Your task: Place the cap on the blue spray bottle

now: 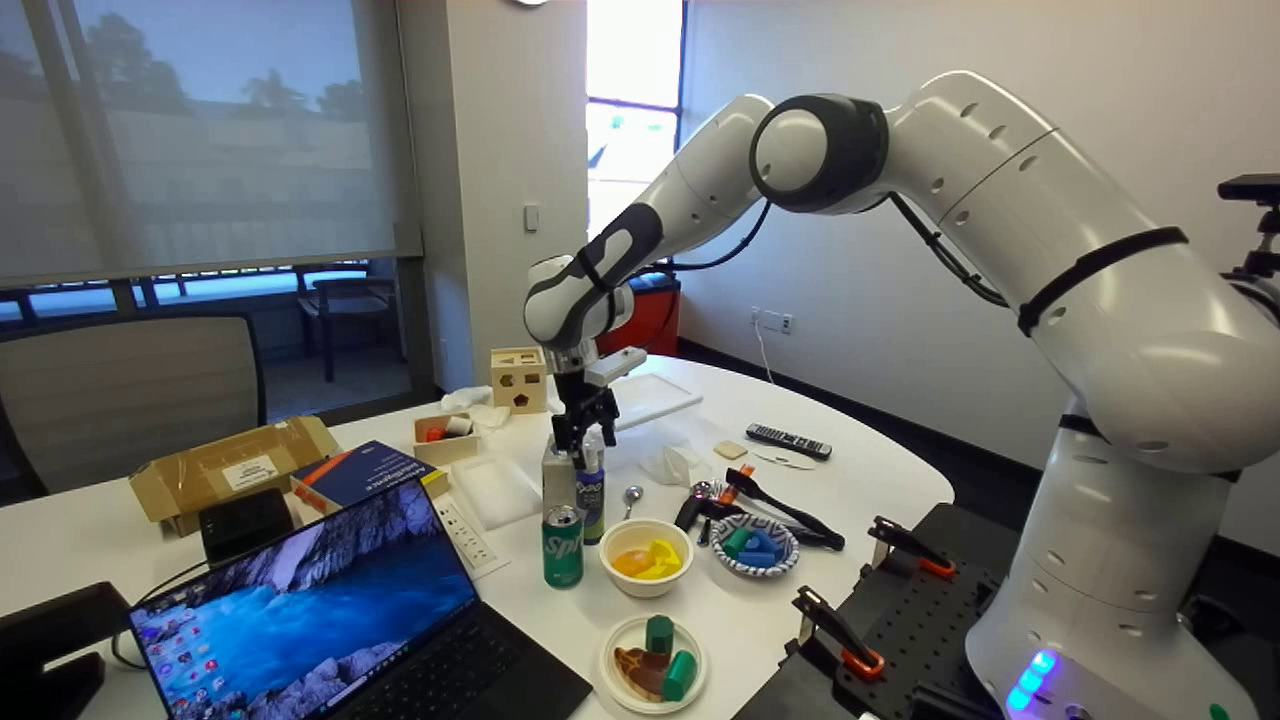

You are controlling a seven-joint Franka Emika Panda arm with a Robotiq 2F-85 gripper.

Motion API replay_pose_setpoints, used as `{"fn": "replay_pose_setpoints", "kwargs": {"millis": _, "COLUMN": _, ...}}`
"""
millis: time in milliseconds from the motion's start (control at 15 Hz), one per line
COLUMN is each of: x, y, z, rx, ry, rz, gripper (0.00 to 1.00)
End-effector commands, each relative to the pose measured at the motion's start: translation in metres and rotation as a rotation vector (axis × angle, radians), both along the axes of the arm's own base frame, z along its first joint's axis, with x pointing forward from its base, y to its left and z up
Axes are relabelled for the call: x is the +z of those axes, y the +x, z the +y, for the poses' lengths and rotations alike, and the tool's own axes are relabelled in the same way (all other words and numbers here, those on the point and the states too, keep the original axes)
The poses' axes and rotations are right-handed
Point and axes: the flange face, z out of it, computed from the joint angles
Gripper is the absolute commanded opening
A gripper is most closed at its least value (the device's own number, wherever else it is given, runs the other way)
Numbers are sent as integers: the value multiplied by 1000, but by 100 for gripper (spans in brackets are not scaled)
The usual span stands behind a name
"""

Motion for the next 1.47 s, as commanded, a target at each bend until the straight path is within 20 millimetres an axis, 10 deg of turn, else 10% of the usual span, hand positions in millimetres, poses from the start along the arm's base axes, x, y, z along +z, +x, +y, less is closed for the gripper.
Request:
{"fn": "replay_pose_setpoints", "kwargs": {"millis": 0, "x": 35, "y": 2, "z": -28, "rx": -2, "ry": 79, "rz": -26, "gripper": 100}}
{"fn": "replay_pose_setpoints", "kwargs": {"millis": 600, "x": 116, "y": 12, "z": -115, "rx": -80, "ry": 176, "rz": -124, "gripper": 100}}
{"fn": "replay_pose_setpoints", "kwargs": {"millis": 1400, "x": 108, "y": 12, "z": -108, "rx": -74, "ry": 190, "rz": -91, "gripper": 100}}
